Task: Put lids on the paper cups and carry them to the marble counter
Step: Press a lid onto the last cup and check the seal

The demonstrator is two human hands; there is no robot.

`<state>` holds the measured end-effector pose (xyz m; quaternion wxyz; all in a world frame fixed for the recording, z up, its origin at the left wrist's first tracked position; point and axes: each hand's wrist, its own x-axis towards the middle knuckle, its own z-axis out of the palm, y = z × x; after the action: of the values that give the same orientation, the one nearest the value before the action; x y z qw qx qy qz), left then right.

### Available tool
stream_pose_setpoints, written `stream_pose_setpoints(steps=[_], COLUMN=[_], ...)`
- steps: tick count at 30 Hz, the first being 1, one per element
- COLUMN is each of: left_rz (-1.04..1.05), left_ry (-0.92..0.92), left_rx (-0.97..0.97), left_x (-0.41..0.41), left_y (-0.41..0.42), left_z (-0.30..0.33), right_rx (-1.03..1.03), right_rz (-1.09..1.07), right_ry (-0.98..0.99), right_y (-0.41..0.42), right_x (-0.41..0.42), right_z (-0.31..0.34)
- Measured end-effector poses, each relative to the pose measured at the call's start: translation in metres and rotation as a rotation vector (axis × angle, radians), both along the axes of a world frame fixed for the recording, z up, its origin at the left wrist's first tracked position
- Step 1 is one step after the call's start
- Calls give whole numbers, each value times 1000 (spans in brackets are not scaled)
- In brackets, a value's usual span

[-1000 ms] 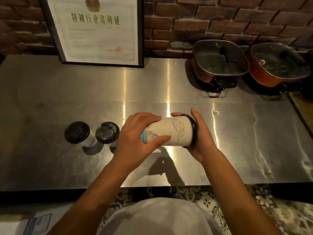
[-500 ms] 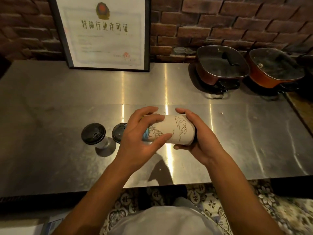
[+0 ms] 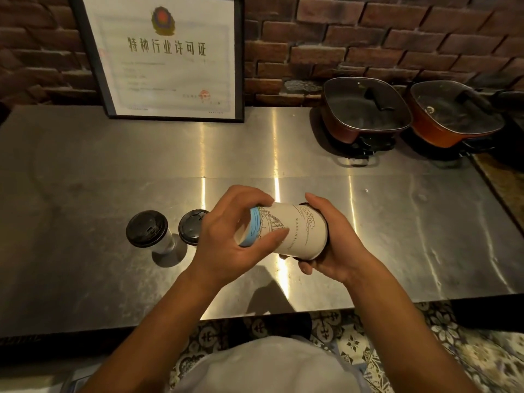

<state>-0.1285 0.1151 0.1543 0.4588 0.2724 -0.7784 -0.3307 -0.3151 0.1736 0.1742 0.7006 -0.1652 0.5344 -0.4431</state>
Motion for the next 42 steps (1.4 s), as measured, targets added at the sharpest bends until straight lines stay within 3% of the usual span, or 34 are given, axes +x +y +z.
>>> stream_pose_setpoints(steps=[8,11,15,20,23,27,30,32,34,36,39,42], left_rz=[165,253,378,283,193,47,64,136,192,190,130,119], left_ry=[110,197,338,291,112,-116,-216,-176,-77,2,113,106], left_rx=[37,308,735,950,831,401,276,267,354,491,862,1019], left_x=[-8,-11,-22,-20,-14,-6,-7,-10,-10,-8,-6,-6], left_y=[6,13,13,6,8,18,20,20,20,19,17,18], left_z=[-13,-10,3,6,7,0,-3,-5,-6,-4,-1,-1], right_rx=[2,-66,-266,-403,-248,-40,-3,-31,-124,-343,-617,-581], right_rz=[-72,-107,-189,-188,-186,-108,-76,-90,-136,-166,-114,-79], right_ry=[11,124,457,678,499,259,210,264,395,583,742,746], right_y=[-4,-2,-3,2,1,1,3,2,3,7,16,16], right_x=[2,7,19,15,2,-16,-19,-16,-9,-3,-2,-2], right_z=[-2,-1,-2,-12,-6,2,3,3,1,-4,-18,-19])
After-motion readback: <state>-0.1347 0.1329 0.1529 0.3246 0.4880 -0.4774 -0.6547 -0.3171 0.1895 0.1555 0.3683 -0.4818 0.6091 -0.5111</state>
